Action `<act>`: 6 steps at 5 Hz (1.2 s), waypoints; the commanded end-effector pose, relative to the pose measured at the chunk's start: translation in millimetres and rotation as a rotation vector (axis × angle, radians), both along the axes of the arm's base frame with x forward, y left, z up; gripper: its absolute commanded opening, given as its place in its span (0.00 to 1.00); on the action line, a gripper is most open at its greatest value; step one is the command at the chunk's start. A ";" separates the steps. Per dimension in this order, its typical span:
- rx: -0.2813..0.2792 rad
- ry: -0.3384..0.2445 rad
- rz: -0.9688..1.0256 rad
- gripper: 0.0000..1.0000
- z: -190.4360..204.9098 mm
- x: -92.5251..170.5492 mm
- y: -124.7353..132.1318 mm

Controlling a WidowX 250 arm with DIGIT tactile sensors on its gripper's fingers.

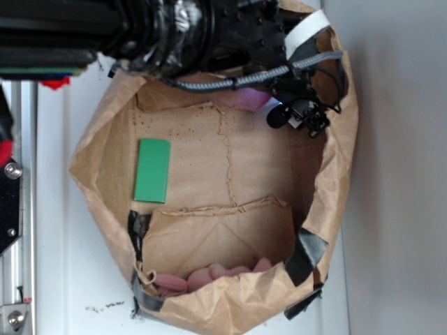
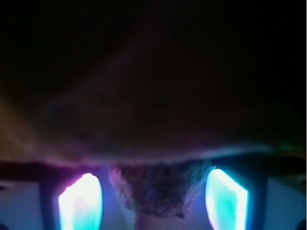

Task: Grab the rock.

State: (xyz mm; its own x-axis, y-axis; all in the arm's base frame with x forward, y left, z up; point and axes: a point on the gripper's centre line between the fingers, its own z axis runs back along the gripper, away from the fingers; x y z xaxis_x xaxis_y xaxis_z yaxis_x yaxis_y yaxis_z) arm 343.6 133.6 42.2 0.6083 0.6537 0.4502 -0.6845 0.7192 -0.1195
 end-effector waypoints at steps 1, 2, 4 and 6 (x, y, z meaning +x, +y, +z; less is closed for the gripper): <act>0.057 -0.079 -0.017 0.00 19.0 6.2 9.3; 0.051 -0.076 -0.035 0.00 21.3 4.6 10.0; -0.006 0.074 -0.228 0.00 61.2 -25.2 16.1; -0.098 0.200 -0.392 0.00 124.1 -49.5 10.5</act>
